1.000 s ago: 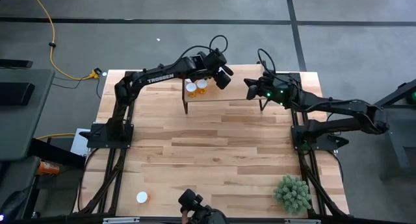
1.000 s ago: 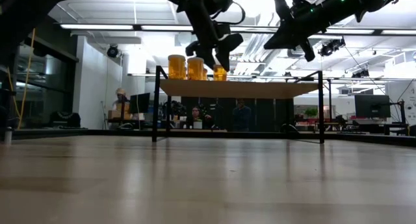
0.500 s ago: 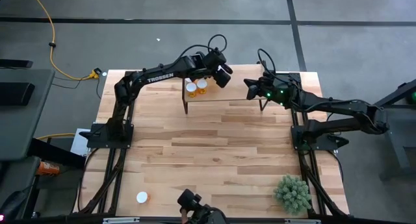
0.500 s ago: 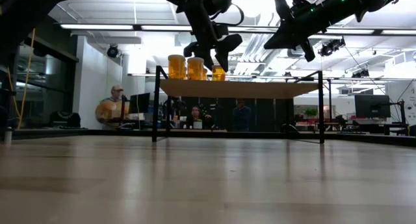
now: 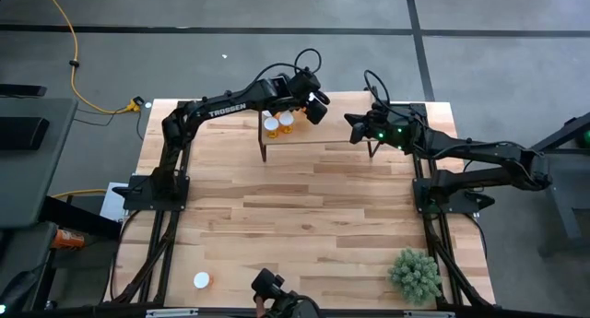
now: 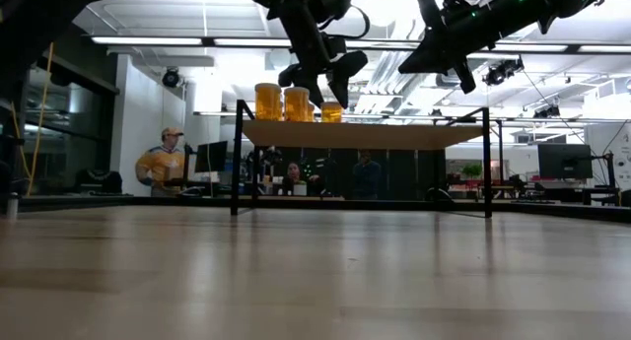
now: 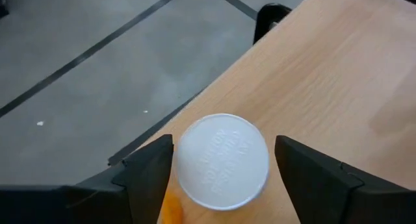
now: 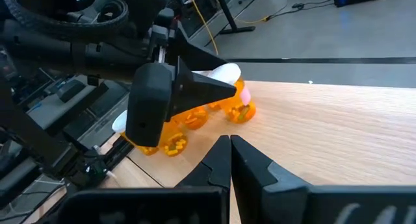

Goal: Pick and place medicine bottles onto shelf by color
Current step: Put the orange pill bottle on the shelf, then put the orange pill bottle on the shelf aligned with the other orange pill bottle

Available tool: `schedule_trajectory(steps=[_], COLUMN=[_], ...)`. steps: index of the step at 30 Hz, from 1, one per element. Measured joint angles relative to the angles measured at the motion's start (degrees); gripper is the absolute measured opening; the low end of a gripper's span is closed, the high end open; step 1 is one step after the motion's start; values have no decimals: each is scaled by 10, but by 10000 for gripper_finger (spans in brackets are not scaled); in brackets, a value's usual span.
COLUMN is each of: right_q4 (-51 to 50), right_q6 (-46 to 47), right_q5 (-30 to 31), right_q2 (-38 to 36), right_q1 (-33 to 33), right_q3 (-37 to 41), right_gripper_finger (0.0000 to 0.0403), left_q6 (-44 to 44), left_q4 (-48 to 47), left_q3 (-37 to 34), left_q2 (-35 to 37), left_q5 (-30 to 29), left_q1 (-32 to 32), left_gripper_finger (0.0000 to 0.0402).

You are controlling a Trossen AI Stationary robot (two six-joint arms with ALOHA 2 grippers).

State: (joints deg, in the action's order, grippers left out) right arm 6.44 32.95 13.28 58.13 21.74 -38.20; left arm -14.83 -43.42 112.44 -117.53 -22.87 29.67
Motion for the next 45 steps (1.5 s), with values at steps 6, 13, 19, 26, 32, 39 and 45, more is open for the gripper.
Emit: schedule_trajectory(steps=[6, 13, 19, 26, 32, 39, 45], right_q4=[0, -2, -2, -8, -16, -15, 8], right_q6=[-4, -11, -33, -48, -49, -59, -65], right_q5=[-1, -5, -5, -9, -34, -76, -138], right_q2=[0, 0, 0, 0, 0, 0, 0], right_q1=[0, 0, 0, 0, 0, 0, -2], right_q3=[0, 0, 0, 0, 0, 0, 0], right_gripper_finger=[0, 0, 0, 0, 0, 0, 0], left_q6=[13, 47, 78, 95, 106, 67, 36], left_q4=[-10, -27, -79, -143, -78, 137, 388], left_q3=[24, 94, 151, 192, 139, -131, -449], left_q2=[4, 6, 6, 33, 128, 344, 548], left_q5=[27, 21, 3, 154, 180, 148, 80], left_q1=[0, -6, -6, -31, -94, -171, -254], left_gripper_finger=[271, 271, 271, 263, 246, 232, 232])
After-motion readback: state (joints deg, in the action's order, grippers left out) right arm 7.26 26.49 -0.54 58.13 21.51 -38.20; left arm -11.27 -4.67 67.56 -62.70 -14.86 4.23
